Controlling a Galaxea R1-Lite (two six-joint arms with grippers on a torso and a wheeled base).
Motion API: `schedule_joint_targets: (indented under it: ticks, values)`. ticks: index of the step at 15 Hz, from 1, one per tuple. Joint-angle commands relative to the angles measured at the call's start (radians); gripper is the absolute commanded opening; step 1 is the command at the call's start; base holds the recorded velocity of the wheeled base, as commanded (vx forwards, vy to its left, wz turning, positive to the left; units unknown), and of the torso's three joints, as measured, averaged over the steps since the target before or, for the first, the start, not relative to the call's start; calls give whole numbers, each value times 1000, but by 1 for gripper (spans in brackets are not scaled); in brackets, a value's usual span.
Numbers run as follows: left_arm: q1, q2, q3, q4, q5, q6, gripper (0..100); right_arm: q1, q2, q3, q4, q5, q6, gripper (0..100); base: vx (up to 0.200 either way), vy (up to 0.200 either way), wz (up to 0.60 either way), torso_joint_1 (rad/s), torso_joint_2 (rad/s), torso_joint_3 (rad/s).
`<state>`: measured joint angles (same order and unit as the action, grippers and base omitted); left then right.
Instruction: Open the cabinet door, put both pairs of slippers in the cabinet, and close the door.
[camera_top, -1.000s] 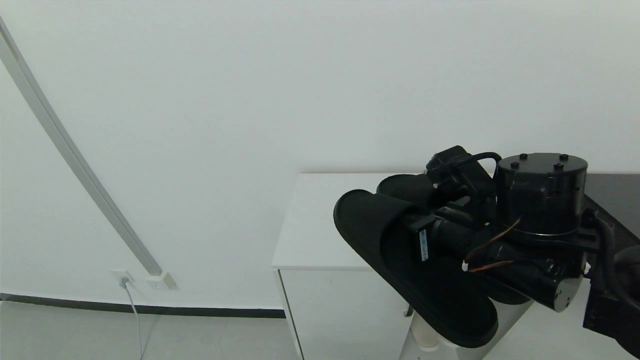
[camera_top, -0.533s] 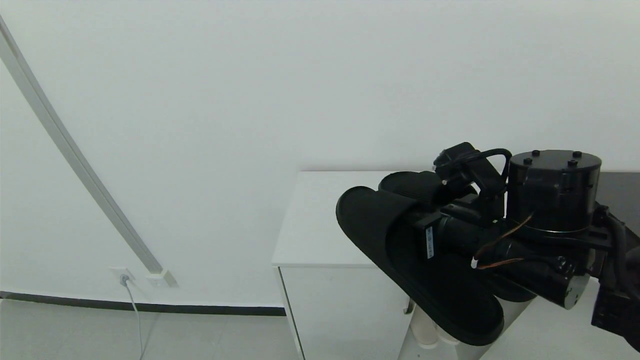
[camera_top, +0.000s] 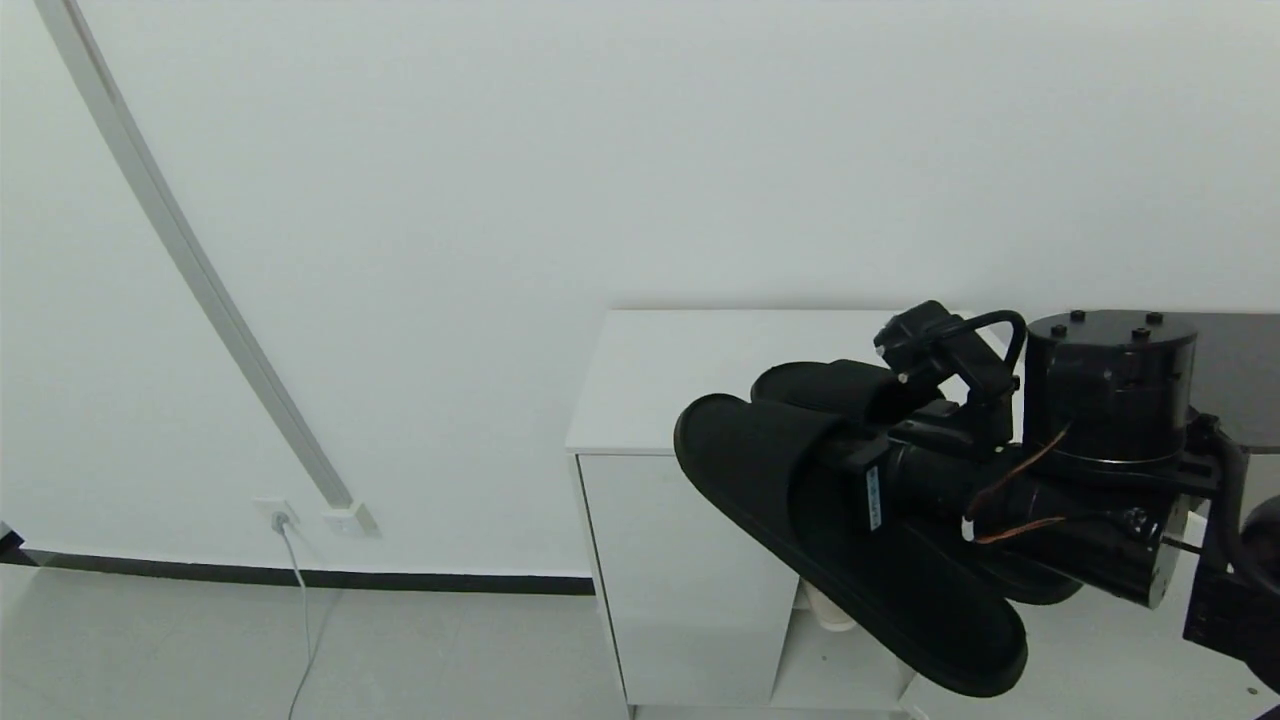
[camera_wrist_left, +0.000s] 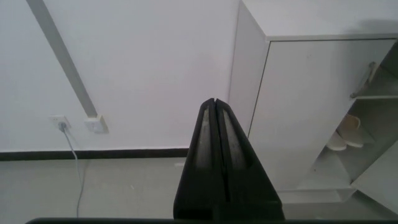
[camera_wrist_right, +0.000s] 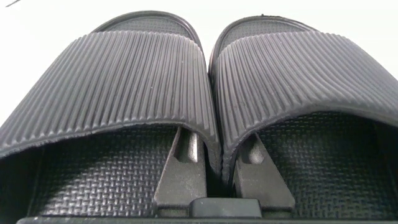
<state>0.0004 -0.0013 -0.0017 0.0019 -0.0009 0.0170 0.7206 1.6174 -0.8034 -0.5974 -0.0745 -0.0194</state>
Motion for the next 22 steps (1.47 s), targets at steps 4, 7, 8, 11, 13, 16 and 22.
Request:
schedule_joint_targets:
  ticks: [4, 7, 8, 11, 13, 16, 22]
  values:
    - [1, 1, 0, 0, -1, 0, 0, -13, -11, 24, 1, 59, -2, 0, 0, 0, 0, 0, 0, 0]
    - [1, 1, 0, 0, -1, 0, 0, -13, -8, 29, 1, 59, -4, 0, 0, 0, 0, 0, 0, 0]
    - [0, 1, 0, 0, -1, 0, 0, -13, -8, 29, 1, 59, -4, 0, 0, 0, 0, 0, 0, 0]
    - [0, 1, 0, 0, -1, 0, 0, -13, -4, 30, 1, 59, -4, 0, 0, 0, 0, 0, 0, 0]
    - [1, 1, 0, 0, -1, 0, 0, -13, -4, 30, 1, 59, -4, 0, 0, 0, 0, 0, 0, 0]
    - [0, 1, 0, 0, -1, 0, 0, -13, -4, 33, -1, 59, -4, 0, 0, -67, 0, 1, 2, 2]
    - [1, 1, 0, 0, -1, 0, 0, -13, -5, 38, -1, 62, -4, 0, 0, -200, 0, 5, 2, -1]
